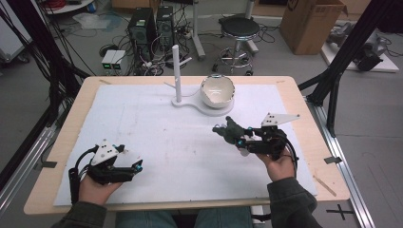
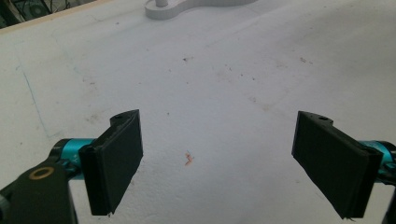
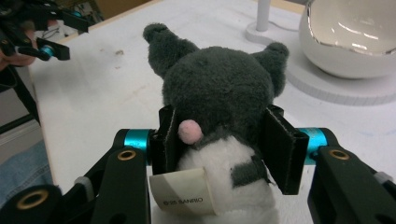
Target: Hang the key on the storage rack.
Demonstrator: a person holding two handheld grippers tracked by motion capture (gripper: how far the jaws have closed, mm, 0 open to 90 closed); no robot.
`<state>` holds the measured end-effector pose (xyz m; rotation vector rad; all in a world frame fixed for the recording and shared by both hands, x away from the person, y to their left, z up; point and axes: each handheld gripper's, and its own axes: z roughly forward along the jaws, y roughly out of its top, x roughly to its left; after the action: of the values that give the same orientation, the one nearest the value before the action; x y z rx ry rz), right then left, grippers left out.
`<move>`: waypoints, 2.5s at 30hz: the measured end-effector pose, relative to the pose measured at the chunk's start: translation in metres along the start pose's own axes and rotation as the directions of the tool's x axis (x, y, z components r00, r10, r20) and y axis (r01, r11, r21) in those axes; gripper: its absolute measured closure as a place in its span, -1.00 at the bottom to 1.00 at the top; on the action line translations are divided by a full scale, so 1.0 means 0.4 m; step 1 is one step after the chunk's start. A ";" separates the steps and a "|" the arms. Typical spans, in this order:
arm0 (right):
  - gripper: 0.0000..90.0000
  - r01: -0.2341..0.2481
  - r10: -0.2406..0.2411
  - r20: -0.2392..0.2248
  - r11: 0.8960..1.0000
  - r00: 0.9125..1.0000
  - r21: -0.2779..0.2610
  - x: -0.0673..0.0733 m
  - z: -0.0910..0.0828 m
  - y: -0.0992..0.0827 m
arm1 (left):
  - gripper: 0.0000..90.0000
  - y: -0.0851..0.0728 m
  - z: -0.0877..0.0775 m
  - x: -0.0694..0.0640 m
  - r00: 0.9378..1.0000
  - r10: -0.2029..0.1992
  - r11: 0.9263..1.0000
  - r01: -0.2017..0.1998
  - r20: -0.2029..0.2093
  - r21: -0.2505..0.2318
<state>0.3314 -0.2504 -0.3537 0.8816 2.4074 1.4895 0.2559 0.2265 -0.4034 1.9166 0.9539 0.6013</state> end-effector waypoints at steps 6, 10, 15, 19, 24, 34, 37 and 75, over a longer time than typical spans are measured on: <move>0.16 0.017 -0.017 -0.012 1.000 1.000 -0.010 0.002 -0.001 0.030 | -0.63 0.000 0.000 0.002 1.000 -0.004 1.000 0.004 -0.001 -0.002; 0.16 0.021 -0.021 -0.032 1.000 0.999 -0.017 0.002 0.004 0.052 | -0.63 -0.002 0.001 0.002 1.000 -0.003 1.000 0.003 0.008 0.000; 0.16 0.039 -0.040 -0.049 0.999 0.998 -0.017 0.003 0.014 0.080 | -0.63 -0.002 -0.002 0.003 1.000 -0.005 1.000 0.005 0.006 0.000; 0.16 0.037 -0.038 -0.058 0.999 0.998 -0.025 0.004 0.025 0.101 | -0.63 -0.002 -0.003 0.005 1.000 -0.008 1.000 0.008 0.000 -0.002; 0.15 0.055 -0.056 -0.060 0.998 0.997 -0.020 0.006 0.042 0.126 | -0.63 -0.003 -0.004 0.005 1.000 -0.005 1.000 0.005 -0.002 -0.002; 0.15 0.089 -0.090 -0.058 0.996 0.994 -0.028 0.004 0.059 0.172 | -0.63 -0.004 -0.004 0.008 1.000 -0.008 1.000 0.008 0.000 0.002; 0.15 0.090 -0.092 -0.065 0.996 0.994 -0.025 0.004 0.065 0.183 | -0.63 -0.004 -0.005 0.008 1.000 -0.009 1.000 0.009 -0.002 0.000; 0.15 0.097 -0.103 -0.087 0.993 0.991 -0.070 -0.023 0.159 0.315 | -0.63 -0.008 -0.010 0.019 1.000 -0.019 1.000 0.019 -0.009 -0.009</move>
<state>0.4158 -0.1667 -0.2773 0.6830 2.4103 1.5935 0.2564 0.2357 -0.4038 1.8962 0.9722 0.6024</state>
